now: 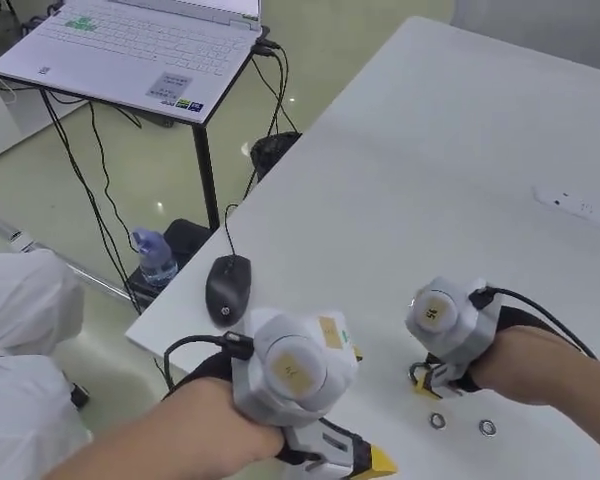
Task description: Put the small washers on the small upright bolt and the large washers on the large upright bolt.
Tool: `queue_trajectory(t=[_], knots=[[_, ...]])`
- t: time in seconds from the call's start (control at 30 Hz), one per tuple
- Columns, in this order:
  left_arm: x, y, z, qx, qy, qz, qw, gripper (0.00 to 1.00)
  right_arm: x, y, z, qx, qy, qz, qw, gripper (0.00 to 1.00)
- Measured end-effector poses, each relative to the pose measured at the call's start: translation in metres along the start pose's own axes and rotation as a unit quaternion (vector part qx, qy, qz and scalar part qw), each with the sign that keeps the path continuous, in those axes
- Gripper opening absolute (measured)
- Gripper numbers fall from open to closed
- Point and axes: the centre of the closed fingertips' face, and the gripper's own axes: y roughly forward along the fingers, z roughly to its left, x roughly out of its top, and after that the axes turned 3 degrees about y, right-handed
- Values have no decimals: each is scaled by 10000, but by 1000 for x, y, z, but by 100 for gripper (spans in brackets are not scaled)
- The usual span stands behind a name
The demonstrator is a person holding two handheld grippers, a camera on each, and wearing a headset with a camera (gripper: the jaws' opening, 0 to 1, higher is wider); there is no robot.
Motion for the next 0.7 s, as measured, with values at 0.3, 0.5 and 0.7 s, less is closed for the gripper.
queue_trajectory(t=[0.3, 0.5, 0.7], knots=[[2, -1, -1, 62, -14, -13, 10000, 65, 1, 0, -1, 2, 127, -49, 9999, 22], [2, -4, -2, 87, -52, -26, 9999, 64, 1, -1, -1, 55, 302, -151, 9994, 21], [1, -3, -1, 119, -70, -20, 9999, 64, 2, -2, -2, 171, 395, -170, 9989, 20]])
